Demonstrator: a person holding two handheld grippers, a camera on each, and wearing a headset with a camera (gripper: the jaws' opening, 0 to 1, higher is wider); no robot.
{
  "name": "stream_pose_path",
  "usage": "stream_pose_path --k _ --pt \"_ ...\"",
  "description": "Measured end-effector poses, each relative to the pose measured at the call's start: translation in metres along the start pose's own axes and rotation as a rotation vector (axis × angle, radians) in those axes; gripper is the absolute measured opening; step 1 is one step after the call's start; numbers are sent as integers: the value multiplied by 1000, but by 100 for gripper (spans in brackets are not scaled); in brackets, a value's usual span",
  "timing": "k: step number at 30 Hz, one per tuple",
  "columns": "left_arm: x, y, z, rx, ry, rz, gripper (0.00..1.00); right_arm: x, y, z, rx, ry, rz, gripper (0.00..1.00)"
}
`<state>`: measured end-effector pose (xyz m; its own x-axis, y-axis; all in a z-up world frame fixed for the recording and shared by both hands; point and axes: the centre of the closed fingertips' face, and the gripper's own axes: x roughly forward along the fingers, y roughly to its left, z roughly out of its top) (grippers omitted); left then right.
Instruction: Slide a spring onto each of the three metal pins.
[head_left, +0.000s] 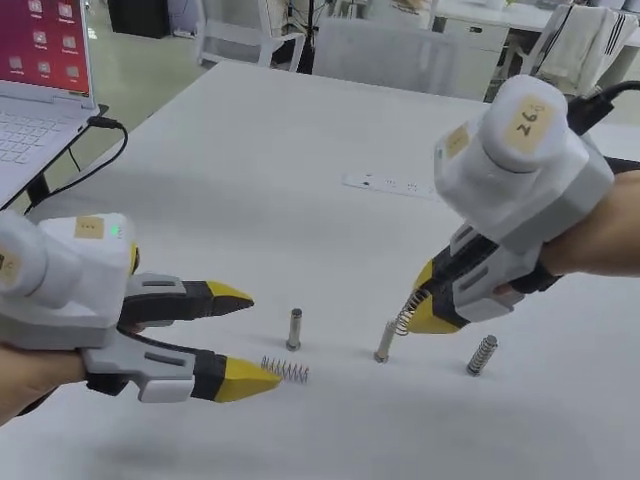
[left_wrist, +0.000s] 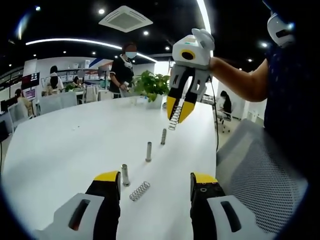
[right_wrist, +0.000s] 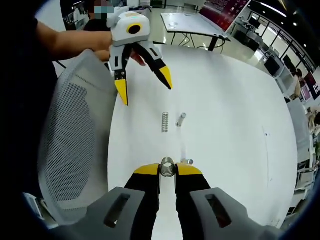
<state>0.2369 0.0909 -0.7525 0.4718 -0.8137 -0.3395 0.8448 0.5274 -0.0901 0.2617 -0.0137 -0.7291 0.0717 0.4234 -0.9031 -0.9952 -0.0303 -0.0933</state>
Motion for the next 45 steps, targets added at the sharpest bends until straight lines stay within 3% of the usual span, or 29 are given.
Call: stream_pose_path --k 14,33,45 --pt "-2 9 -18 -51 6 50 61 6 -21 -7 7 30 -34 9" --pt "0 6 -17 -62 0 49 64 36 -40 -17 11 103 -5 8" --pt "0 6 -18 -69 -2 45 62 49 -46 -23 24 113 12 8"
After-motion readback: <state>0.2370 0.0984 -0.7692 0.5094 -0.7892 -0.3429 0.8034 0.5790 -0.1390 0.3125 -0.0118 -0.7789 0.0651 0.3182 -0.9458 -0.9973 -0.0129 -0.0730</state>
